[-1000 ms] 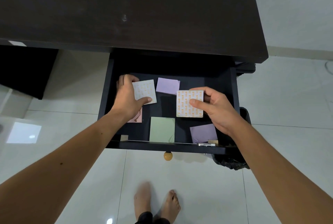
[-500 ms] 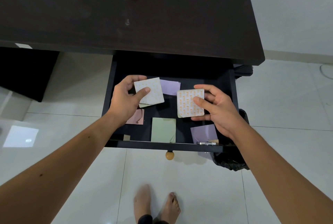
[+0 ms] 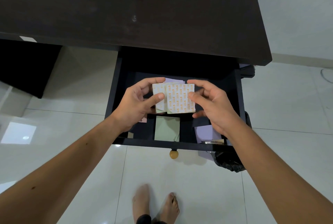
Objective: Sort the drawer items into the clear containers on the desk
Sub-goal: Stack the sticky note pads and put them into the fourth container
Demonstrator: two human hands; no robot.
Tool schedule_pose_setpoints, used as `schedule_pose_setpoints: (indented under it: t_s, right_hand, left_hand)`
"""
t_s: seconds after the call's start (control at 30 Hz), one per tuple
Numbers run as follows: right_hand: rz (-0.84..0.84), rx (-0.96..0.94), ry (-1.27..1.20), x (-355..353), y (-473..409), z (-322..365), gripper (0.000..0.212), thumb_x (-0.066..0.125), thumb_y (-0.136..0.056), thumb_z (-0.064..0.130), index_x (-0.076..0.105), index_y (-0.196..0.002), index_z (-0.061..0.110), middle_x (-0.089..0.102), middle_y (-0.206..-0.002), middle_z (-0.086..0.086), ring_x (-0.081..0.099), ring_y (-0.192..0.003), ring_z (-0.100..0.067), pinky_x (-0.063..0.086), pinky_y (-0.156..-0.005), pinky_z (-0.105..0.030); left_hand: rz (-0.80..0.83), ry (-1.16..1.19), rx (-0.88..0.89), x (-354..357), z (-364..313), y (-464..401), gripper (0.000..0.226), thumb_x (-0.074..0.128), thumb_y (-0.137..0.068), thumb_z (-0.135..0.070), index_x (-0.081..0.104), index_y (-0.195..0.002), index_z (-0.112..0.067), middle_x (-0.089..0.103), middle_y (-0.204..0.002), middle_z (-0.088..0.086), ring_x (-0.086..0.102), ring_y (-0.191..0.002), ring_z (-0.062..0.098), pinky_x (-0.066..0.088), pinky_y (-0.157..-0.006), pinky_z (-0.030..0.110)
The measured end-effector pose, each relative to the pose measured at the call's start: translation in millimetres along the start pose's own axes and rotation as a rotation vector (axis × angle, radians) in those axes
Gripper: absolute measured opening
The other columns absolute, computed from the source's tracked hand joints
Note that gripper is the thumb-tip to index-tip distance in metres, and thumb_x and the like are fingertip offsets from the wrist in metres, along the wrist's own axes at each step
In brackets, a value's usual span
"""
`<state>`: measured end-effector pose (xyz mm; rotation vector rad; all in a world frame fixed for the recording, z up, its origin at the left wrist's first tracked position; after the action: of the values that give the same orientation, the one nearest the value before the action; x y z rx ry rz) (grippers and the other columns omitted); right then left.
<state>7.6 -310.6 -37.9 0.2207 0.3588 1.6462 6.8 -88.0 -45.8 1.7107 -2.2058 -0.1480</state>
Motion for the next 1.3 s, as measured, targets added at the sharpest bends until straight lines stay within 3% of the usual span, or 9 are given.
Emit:
schedule_pose_setpoints:
  t_s: [0.13, 0.23, 0.5, 0.67, 0.83, 0.93, 1.07, 1.2, 1.3]
  right_hand:
    - [0.030, -0.057, 0.017, 8.5, 0.6, 1.3, 0.035, 0.070, -0.100, 0.010, 0.070, -0.131, 0.027, 0.073, -0.098, -0.011, 0.076, -0.099, -0.023, 0.059, -0.057, -0.028]
    - [0.038, -0.098, 0.041, 13.4, 0.0, 2.9, 0.035, 0.071, -0.099, 0.009, 0.070, -0.131, 0.024, 0.070, -0.111, -0.018, 0.074, -0.101, -0.029, 0.058, -0.055, -0.027]
    - [0.168, -0.105, 0.041, 17.9, -3.9, -1.6, 0.055, 0.073, -0.097, 0.008, 0.060, -0.145, 0.032, 0.073, -0.120, -0.008, 0.072, -0.102, -0.029, 0.058, -0.067, -0.028]
    - [0.169, -0.104, 0.013, 23.5, -9.0, -1.2, 0.051, 0.076, -0.095, 0.007, 0.064, -0.141, 0.025, 0.071, -0.115, -0.018, 0.071, -0.091, -0.021, 0.058, -0.066, -0.028]
    - [0.091, -0.078, 0.024, 18.1, -11.7, -10.4, 0.036, 0.068, -0.102, 0.021, 0.064, -0.137, 0.028, 0.072, -0.113, -0.013, 0.068, -0.090, -0.018, 0.059, -0.069, -0.032]
    - [0.148, -0.013, 0.256, 13.9, -9.1, -24.1, 0.028, 0.072, -0.099, 0.023, 0.071, -0.126, 0.029, 0.073, -0.112, -0.006, 0.069, -0.093, -0.020, 0.061, -0.073, -0.032]
    - [0.331, 0.013, 0.755, 27.0, -6.9, -42.5, 0.043, 0.085, -0.087, 0.032, 0.074, -0.129, 0.029, 0.065, -0.117, 0.010, 0.063, -0.095, -0.008, 0.048, -0.084, -0.022]
    - [0.330, -0.002, 0.818, 31.3, -9.5, -45.8, 0.042, 0.090, -0.081, 0.030, 0.076, -0.121, 0.032, 0.060, -0.113, 0.013, 0.059, -0.092, -0.007, 0.043, -0.079, -0.019]
    - [0.327, 0.028, 0.738, 29.2, -9.4, -45.7, 0.034, 0.091, -0.080, 0.028, 0.073, -0.107, 0.036, 0.068, -0.108, 0.012, 0.064, -0.092, -0.010, 0.045, -0.074, -0.017]
  left_hand:
    - [0.068, -0.010, 0.019, 6.0, 0.9, 0.5, 0.058, 0.074, -0.089, -0.007, 0.059, -0.143, -0.019, 0.072, -0.135, 0.005, 0.075, -0.115, 0.029, 0.066, -0.083, 0.040]
    - [0.086, -0.062, 0.016, 7.7, 2.8, 0.2, 0.064, 0.080, -0.083, 0.001, 0.061, -0.142, -0.019, 0.072, -0.133, 0.003, 0.076, -0.114, 0.027, 0.066, -0.083, 0.037]
    - [0.099, -0.124, 0.021, 2.3, 0.6, -1.2, 0.055, 0.072, -0.094, 0.000, 0.057, -0.144, -0.019, 0.073, -0.132, 0.005, 0.076, -0.113, 0.027, 0.065, -0.087, 0.037]
    - [0.125, -0.139, 0.027, -3.5, -5.4, 1.7, 0.058, 0.075, -0.090, -0.003, 0.058, -0.143, -0.019, 0.073, -0.131, 0.006, 0.075, -0.114, 0.026, 0.065, -0.089, 0.037]
    - [0.076, -0.142, 0.102, -19.5, -20.3, -3.4, 0.051, 0.074, -0.090, 0.001, 0.064, -0.135, -0.019, 0.074, -0.127, 0.010, 0.078, -0.103, 0.023, 0.066, -0.084, 0.035]
    - [0.020, -0.136, 0.150, -28.6, -26.4, -9.0, 0.051, 0.073, -0.090, 0.001, 0.062, -0.136, -0.018, 0.074, -0.124, 0.007, 0.077, -0.102, 0.020, 0.064, -0.085, 0.031]
    - [-0.005, -0.139, 0.165, -32.9, -22.0, -12.1, 0.048, 0.070, -0.093, 0.007, 0.062, -0.133, -0.019, 0.073, -0.124, 0.005, 0.075, -0.105, 0.019, 0.063, -0.087, 0.030]
    - [-0.002, -0.163, 0.183, -32.5, -21.1, -13.2, 0.046, 0.069, -0.094, 0.009, 0.063, -0.129, -0.021, 0.071, -0.123, 0.003, 0.074, -0.106, 0.014, 0.061, -0.088, 0.027]
    - [-0.002, -0.205, 0.188, -30.6, -19.5, -14.2, 0.046, 0.070, -0.094, 0.008, 0.063, -0.130, -0.020, 0.070, -0.125, 0.004, 0.074, -0.108, 0.016, 0.061, -0.088, 0.028]
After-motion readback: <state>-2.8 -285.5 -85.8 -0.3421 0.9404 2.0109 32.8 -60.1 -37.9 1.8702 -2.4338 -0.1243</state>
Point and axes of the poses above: each hand's wrist, its own y-axis away from the middle knuckle, its own x-axis out of the palm, z = x × y, the point moved 6 cm from there along -y, towards the middle knuckle
